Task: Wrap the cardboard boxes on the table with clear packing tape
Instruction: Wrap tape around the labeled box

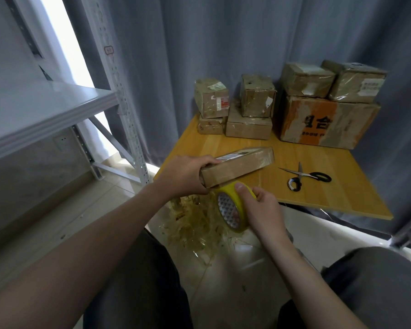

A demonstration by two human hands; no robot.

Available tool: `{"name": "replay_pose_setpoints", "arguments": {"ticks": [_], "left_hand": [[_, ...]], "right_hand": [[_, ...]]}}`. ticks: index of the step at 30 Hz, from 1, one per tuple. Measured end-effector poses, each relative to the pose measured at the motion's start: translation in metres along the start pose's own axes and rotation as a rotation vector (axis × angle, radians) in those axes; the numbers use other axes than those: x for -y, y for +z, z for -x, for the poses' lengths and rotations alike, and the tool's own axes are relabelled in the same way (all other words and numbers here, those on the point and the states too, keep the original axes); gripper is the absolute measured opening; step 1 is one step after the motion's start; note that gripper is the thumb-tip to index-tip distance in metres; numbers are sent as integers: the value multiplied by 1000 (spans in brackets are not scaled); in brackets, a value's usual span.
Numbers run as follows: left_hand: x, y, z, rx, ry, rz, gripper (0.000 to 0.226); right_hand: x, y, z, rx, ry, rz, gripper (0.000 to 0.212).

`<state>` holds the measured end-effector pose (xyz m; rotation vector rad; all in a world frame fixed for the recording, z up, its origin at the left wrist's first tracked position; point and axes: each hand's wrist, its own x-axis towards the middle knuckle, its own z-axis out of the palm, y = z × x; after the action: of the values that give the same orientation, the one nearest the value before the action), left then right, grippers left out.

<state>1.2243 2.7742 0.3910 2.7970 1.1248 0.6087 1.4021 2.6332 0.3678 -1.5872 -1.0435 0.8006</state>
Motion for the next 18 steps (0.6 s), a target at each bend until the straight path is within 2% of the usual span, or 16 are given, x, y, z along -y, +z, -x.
{"name": "replay_pose_setpoints", "arguments": {"ticks": [8, 12, 15, 18], "left_hand": [[-1, -12, -3, 26, -86, 255, 69], [4, -19, -7, 102, -152, 349, 87], [10, -23, -10, 144, -124, 369, 86], [14, -22, -9, 127, -38, 336, 72]], "right_hand": [[15, 10, -10, 40, 18, -28, 38], [31, 14, -19, 46, -40, -8, 38], [37, 16, -27, 49, -68, 13, 34], [41, 17, -35, 52, -65, 43, 36]]}}
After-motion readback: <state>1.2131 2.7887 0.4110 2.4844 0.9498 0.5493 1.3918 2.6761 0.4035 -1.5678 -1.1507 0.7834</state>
